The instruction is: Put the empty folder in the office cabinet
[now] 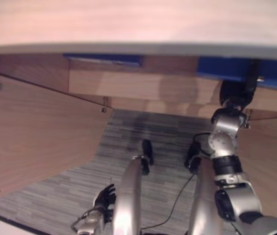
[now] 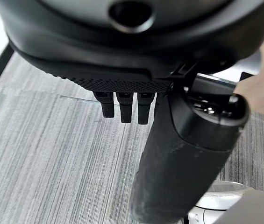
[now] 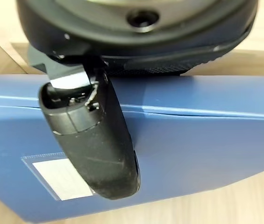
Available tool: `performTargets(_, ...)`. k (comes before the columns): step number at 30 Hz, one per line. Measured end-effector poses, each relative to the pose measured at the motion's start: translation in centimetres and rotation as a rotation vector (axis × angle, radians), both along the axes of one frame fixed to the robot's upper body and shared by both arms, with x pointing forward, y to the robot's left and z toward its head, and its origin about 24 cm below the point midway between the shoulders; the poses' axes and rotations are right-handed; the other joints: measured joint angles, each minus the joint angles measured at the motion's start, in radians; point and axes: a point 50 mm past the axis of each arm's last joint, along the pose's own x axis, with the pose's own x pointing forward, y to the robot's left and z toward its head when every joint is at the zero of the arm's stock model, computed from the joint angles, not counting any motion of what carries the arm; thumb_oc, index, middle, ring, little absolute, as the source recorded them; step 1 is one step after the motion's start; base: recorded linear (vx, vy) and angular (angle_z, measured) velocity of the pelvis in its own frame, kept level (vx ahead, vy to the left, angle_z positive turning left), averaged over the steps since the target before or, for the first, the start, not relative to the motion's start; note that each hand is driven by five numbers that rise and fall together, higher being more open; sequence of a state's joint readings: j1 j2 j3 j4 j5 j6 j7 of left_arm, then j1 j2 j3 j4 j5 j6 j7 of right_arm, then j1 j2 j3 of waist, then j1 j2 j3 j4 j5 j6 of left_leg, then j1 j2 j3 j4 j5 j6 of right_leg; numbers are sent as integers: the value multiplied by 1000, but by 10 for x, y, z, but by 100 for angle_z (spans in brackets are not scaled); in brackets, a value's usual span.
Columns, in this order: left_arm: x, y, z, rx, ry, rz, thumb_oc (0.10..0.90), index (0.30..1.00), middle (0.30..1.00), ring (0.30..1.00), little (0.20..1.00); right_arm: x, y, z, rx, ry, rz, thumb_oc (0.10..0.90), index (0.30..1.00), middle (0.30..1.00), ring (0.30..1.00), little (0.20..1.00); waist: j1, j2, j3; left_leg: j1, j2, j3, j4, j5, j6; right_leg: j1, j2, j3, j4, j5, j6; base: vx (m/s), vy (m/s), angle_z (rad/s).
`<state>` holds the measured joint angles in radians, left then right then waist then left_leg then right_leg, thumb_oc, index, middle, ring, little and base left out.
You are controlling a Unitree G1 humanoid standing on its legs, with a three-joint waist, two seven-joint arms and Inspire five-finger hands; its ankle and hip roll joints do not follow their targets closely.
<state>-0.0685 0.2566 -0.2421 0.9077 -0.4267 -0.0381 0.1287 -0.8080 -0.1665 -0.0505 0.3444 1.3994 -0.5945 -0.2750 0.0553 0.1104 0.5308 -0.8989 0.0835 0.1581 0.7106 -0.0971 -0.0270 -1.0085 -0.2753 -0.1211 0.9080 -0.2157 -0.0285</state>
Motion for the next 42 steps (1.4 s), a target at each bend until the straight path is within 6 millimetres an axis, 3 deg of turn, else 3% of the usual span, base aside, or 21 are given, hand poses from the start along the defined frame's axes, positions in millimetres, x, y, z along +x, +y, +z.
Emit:
performTargets(9, 12, -1, 11, 37, -63, -10, 800, 900, 900, 900, 900, -8, 10, 45, -137, -85, -53, 400, 300, 300, 300, 300, 1, 1, 3, -141, -2, 0, 95, -6, 3, -153, 9, 49, 88, 2, 0, -37, -1, -1)
performTargets(16, 21, -1, 19, 56, -106, -33, 800, 900, 900, 900, 900, -9, 24, 49, -223, -90, -34, 400, 300, 300, 300, 300, -4, 1, 3, -169, -14, -4, 105, -6, 3, -185, 9, 62, 98, 2, 0, -13, 5, -1)
performTargets(25, 11, 7, 10, 78, -46, -12, 800, 900, 900, 900, 900, 2, 25, 56, -419, -59, 15, 400, 300, 300, 300, 300, 2, 0, 3, -164, -16, -11, 100, -4, 6, -172, 8, 59, 86, 3, 2, 2, 3, 0)
performTargets(31, 10, 11, 9, 86, -30, -2, 800, 900, 900, 900, 900, 11, 28, 68, -402, -56, 55, 400, 300, 300, 300, 300, 13, 0, 3, -159, -19, -19, 92, -4, 10, -156, 8, 51, 74, 5, 1, 11, -12, 4)
performTargets(32, 10, 12, 9, 86, -31, 1, 800, 900, 900, 900, 900, 11, 28, 68, -404, -57, 55, 515, 472, 472, 472, 472, 15, 0, 3, -158, -19, -20, 92, -5, 11, -153, 8, 51, 74, 5, 2, 7, -13, 5)
performTargets(33, 11, 12, 9, 86, -32, 2, 800, 900, 900, 900, 900, 12, 28, 68, -407, -56, 55, 800, 900, 900, 900, 900, 16, 0, 3, -156, -20, -20, 92, -5, 13, -151, 8, 50, 74, 6, 2, 11, -5, 3)
performTargets(42, 12, 12, 10, 82, -40, -2, 800, 900, 900, 900, 900, 24, 34, 73, -411, -48, 111, 800, 900, 900, 900, 900, 28, 0, 2, -130, -20, -29, 62, -2, 11, -120, 8, 34, 48, 7, 2, 2, -1, 0)
